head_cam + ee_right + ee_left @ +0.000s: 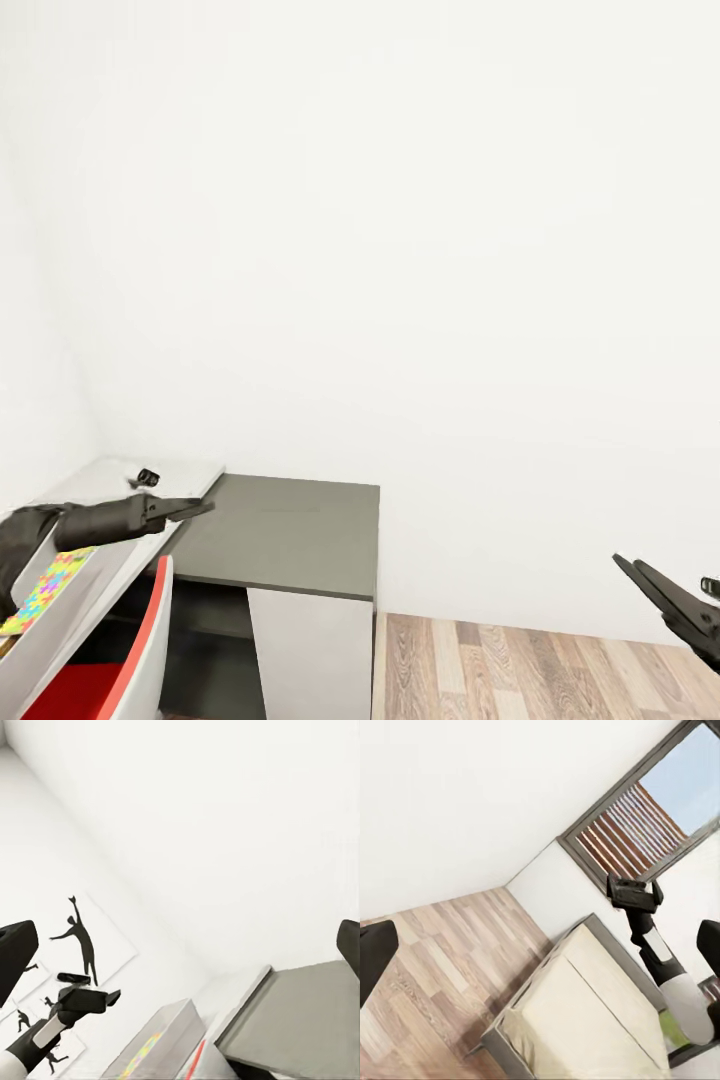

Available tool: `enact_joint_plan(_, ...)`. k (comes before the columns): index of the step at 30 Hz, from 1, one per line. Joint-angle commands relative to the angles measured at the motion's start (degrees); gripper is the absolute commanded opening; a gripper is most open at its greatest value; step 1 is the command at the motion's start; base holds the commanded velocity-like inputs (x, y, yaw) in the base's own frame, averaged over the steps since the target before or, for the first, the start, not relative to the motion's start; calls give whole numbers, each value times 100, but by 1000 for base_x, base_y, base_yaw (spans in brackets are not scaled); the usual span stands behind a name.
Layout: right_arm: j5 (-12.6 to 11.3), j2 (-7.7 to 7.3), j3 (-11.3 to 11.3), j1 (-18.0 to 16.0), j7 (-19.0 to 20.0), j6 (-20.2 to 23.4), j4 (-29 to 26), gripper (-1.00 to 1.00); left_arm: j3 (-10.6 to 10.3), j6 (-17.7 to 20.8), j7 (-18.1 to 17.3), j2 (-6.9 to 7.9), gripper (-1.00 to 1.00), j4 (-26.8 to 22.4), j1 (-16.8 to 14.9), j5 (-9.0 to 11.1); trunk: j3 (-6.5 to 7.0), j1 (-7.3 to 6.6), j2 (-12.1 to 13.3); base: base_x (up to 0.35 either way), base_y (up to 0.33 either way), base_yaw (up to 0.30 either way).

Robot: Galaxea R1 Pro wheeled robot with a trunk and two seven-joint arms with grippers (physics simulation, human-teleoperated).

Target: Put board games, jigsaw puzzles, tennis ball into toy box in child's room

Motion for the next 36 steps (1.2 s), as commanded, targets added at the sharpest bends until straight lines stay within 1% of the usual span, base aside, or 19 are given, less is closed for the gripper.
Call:
enact_joint_plan(1,46,-2,3,1,-44,45,29,100,-98,89,-16,-120,100,-35,-5,-33,0,2,-3,0,0,0)
enact_joint_plan(2,195,0,9,-2,-125,44,96,100,-235,129,106,-334,100,-81,-9,-149,0,2,-3,0,0,0)
enact_joint_plan(4,320,2,15,-5,-220,44,163,100,-323,154,434,-543,100,-106,-15,-282,0,2,-3,0,0,0)
enact_joint_plan(5,402,-7,19,-9,-320,46,218,100,-378,171,838,-737,100,-114,-20,-410,0,2,-3,0,0,0)
enact_joint_plan(7,455,-27,19,-11,-415,57,271,100,-416,181,1298,-933,100,-114,-26,-507,-1,2,-3,0,0,0)
enact_joint_plan(8,492,-44,18,-13,-497,66,345,100,-440,188,1799,-1139,100,-99,-30,-574,-2,2,-3,0,0,0)
enact_joint_plan(9,509,-52,18,-13,-532,67,391,100,-448,190,2062,-1238,100,-84,-32,-598,-3,2,-3,0,0,0)
enact_joint_plan(10,533,-63,20,-14,-597,63,500,100,-459,193,2598,-1414,100,-39,-34,-632,-5,2,-3,0,0,0)
enact_joint_plan(12,553,-71,24,-20,-670,61,625,100,-465,199,3103,-1554,100,6,-35,-651,-9,2,-3,0,0,0)
enact_joint_plan(13,582,-77,28,-24,-765,58,763,100,-475,204,3549,-1647,100,37,-36,-655,-10,2,-3,0,0,0)
enact_joint_plan(16,700,-89,38,-31,-987,55,962,100,-510,202,4214,-1766,100,87,-31,-670,-12,2,-3,0,0,0)
enact_joint_plan(18,812,-93,40,-35,-1076,57,1027,100,-527,200,4420,-1829,100,134,-20,-677,-13,2,-3,0,0,0)
enact_joint_plan(21,1187,-90,39,-38,-1184,50,1101,100,-551,174,4654,-1961,100,333,37,-695,-13,2,-3,0,0,0)
enact_joint_plan(24,1776,-52,34,-40,-1238,38,1229,100,-565,146,4791,-2034,100,584,115,-724,-14,2,-3,0,0,0)
enact_joint_plan(25,2148,-33,31,-41,-1253,8,1345,100,-569,135,4870,-2052,100,705,156,-732,-14,2,-3,0,0,0)
enact_joint_plan(26,2339,-24,30,-41,-1258,-25,1416,100,-572,128,4916,-2060,100,767,180,-734,-14,2,-3,0,0,0)
enact_joint_plan(29,3185,4,25,-42,-1286,-374,1863,100,-609,48,5215,-2087,100,1041,309,-746,-14,2,-3,0,0,0)
enact_joint_plan(33,3718,11,12,-42,-1432,-1006,2679,100,-696,-182,5643,-2103,100,1333,384,-740,-14,2,-3,0,0,0)
enact_joint_plan(36,3840,-5,5,-42,-1650,-1311,3213,100,-718,-284,5832,-2128,100,1512,400,-741,-14,2,-3,0,0,0)
